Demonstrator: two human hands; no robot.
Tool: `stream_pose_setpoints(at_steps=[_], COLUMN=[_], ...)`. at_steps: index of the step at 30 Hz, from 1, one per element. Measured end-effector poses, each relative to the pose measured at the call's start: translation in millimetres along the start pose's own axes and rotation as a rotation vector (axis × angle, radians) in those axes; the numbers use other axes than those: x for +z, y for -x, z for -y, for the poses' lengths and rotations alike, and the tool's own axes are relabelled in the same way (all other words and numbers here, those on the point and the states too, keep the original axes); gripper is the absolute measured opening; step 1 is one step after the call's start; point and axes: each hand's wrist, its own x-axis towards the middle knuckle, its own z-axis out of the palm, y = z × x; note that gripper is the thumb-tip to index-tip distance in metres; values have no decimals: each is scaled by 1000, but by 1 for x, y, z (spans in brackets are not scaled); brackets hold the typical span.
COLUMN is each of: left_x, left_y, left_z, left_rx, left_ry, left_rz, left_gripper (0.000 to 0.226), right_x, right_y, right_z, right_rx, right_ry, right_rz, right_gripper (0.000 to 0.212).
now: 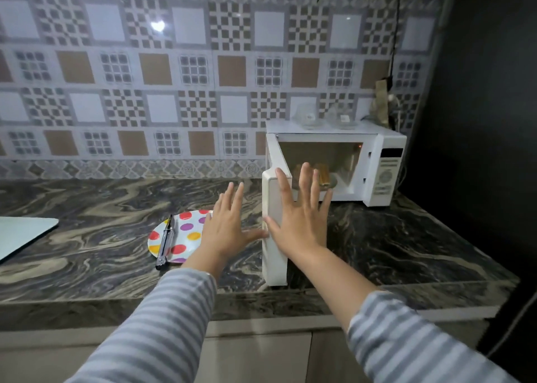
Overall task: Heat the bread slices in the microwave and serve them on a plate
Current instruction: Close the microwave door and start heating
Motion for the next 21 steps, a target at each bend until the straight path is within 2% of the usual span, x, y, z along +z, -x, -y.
stream_pose_setpoints(at_steps=[9, 16, 21], left_x=[34, 74, 104], left_y=[-48, -104, -145], left_z=[-74, -144, -184], left_rx=[258, 403, 392], left_ry=[24, -36, -138], left_rz=[62, 33, -16], left_gripper=[135, 140, 138], right_x=[-8, -9, -2], right_y=[-5, -29, -63], right_z=[-86, -173, -236], right_rx=[115, 133, 106], right_ry=[101, 120, 113], right_rz=[-32, -29, 9], right_gripper=[98, 99, 103])
